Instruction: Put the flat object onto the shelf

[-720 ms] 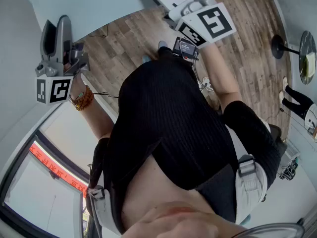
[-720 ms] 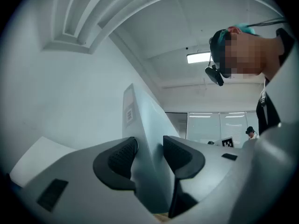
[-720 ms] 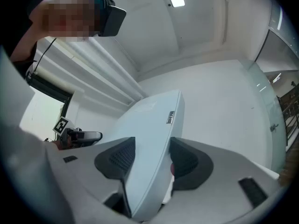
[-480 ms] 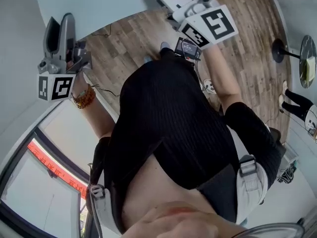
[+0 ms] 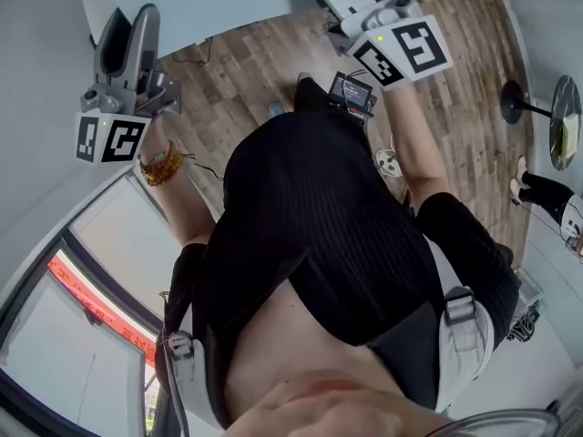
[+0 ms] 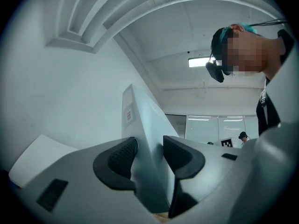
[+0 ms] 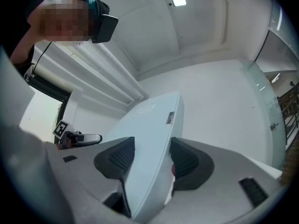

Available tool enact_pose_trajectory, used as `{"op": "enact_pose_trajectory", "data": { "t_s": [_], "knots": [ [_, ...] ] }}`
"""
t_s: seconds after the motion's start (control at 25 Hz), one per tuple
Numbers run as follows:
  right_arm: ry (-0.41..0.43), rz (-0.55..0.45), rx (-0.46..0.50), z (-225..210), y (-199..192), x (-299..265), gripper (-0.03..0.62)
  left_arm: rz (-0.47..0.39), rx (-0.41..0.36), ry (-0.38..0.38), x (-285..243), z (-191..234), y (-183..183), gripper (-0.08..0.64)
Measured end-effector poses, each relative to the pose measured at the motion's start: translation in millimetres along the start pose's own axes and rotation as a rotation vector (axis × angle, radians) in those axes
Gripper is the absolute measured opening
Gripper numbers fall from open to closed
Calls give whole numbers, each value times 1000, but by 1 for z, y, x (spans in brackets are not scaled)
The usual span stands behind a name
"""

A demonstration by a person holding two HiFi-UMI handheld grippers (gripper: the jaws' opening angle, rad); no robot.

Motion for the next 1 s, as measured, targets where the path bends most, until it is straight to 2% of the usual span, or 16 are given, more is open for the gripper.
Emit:
{"op": "enact_pose_trajectory", "data": {
  "t_s": [0.36, 0.84, 1.0],
  "knots": [
    [15, 2, -14, -42, 1, -34, 232, 10, -1, 19, -42, 24, -8, 196],
    [69, 18, -67, -152, 10, -85, 232, 35, -35, 76, -143, 45, -24, 195],
    [75, 30, -91, -200, 4, -110, 232, 43, -24, 94, -187, 63, -42, 196]
  ]
}}
Point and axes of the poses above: the fingertips, and each gripper's own axes: x backward along the fingers, z to its left, y out of its top, the point moved 6 cm from there along x, backward along the fingers, and after that the axes turned 11 degrees about -x, right-handed, at the moved point
